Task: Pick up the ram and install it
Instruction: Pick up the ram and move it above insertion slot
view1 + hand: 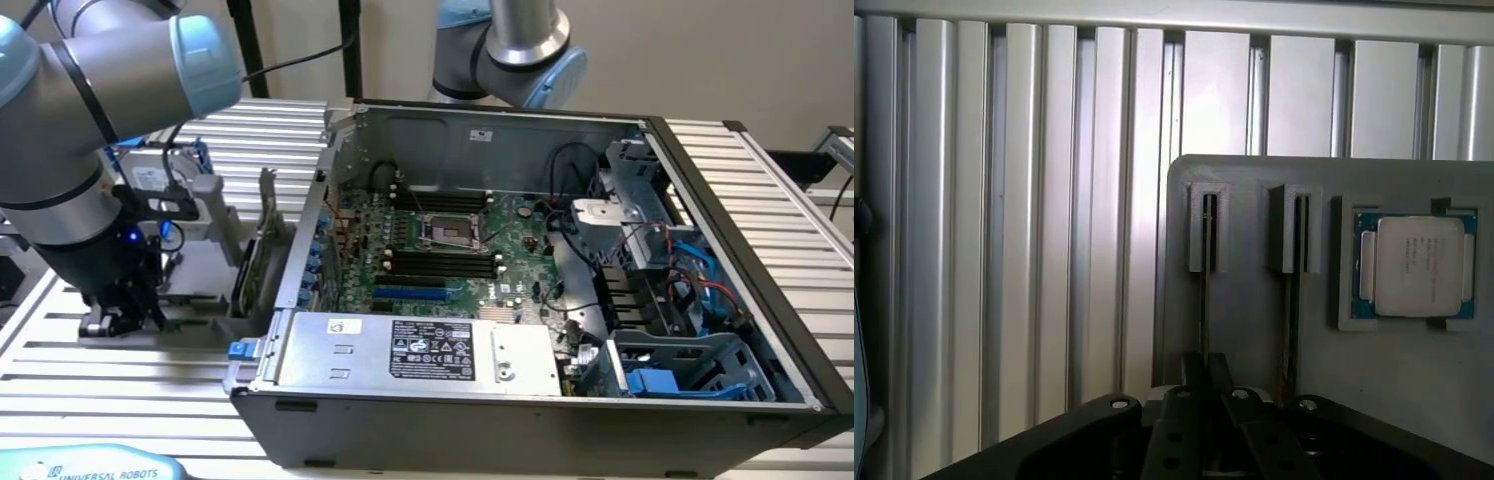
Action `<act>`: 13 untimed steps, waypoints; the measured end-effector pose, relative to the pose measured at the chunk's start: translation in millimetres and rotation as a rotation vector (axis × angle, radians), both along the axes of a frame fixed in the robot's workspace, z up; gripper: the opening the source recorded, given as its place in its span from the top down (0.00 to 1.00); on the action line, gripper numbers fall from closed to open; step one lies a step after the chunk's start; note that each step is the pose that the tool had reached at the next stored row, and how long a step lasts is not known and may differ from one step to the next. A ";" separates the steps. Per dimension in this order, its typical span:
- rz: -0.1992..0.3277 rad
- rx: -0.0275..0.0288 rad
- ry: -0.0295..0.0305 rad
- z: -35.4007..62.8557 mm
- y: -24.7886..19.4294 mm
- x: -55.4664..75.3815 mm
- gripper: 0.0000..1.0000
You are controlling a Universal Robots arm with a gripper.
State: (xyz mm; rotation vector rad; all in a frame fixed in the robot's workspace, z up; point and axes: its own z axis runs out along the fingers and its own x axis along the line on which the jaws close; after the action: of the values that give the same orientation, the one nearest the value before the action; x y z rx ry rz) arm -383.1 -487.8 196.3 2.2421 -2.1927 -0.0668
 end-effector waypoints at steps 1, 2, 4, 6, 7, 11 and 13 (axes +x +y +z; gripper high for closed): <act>0.000 0.0000 0.0000 0.0 -1.2 -0.1 0.87; 0.000 0.0000 0.0000 0.0 -2.1 -0.2 0.87; -0.002 0.0000 0.0001 0.0 -3.5 -0.2 0.87; -0.004 0.0000 0.0000 0.0 -4.7 -0.2 0.87; -0.007 0.0000 0.0000 0.0 -5.2 -0.2 0.87; -0.021 -0.0001 0.0002 0.1 -6.6 -0.2 0.87; -0.029 0.0000 0.0000 0.0 -6.8 -0.2 0.87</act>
State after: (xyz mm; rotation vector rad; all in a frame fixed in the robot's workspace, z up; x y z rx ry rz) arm -383.2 -494.6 196.3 2.2103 -2.2257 -0.0670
